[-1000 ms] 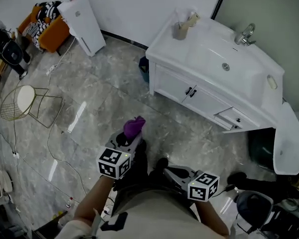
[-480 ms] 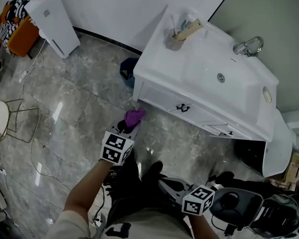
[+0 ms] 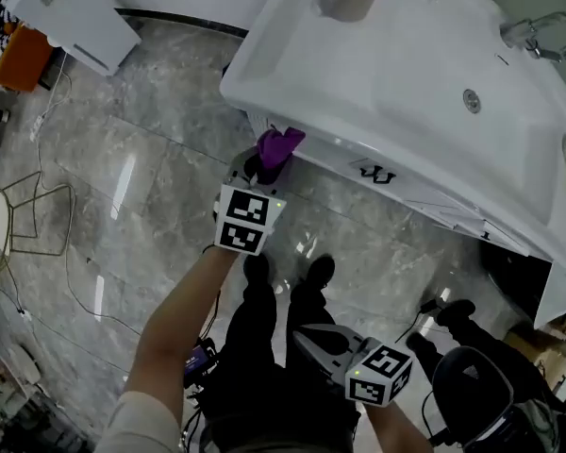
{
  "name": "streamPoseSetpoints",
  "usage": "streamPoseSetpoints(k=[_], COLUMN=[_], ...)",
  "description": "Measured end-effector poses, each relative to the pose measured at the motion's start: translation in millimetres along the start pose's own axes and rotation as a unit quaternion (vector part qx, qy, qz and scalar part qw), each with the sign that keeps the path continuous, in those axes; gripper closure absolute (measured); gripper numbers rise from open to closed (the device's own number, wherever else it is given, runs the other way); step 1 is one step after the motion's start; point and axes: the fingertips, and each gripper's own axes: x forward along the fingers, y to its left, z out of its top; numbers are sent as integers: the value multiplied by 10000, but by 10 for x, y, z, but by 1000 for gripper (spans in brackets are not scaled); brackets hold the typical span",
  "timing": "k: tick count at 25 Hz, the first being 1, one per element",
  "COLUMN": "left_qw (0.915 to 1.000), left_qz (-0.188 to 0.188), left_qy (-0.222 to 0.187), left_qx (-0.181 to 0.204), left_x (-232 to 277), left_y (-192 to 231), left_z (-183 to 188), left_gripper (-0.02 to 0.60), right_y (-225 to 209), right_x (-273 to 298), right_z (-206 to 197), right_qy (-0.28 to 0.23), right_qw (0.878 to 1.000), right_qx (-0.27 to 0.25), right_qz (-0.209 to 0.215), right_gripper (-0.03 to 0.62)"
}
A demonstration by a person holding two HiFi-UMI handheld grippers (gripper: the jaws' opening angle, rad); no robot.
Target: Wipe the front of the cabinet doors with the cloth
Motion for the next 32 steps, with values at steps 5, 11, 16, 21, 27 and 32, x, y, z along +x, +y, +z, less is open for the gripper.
streamPoseSetpoints(k=[5, 11, 16, 21, 27, 32], left_qw=[9985, 9967, 9942, 9891, 9802, 9701], left_qz=[380, 479, 372, 379, 498, 441], left_qy=[-27, 42, 527, 1050, 1597, 2139], left_qx=[405, 652, 857, 959, 1062, 1057], left_x=[552, 844, 1159, 1607, 2125, 2404], left_y=[218, 321, 401, 508, 612, 702], left_z=[-242, -569, -1185, -1958, -2832, -3426], left_gripper=[460, 463, 466, 466, 466, 465], right_y=[-620, -883, -971, -1219, -1589, -1787], right_x=[48, 250, 503, 760, 961, 1098], right_z=[-59, -114, -97, -67, -211, -389], right_qy=[-154, -30, 41, -35, -103, -56], right_qw=[9995, 9994, 10000, 10000, 9997, 9998], right_qx=[140, 142, 51, -46, -89, 32], right_qz=[-242, -325, -65, 63, 192, 180], right_gripper=[585, 585, 585, 585, 585, 585])
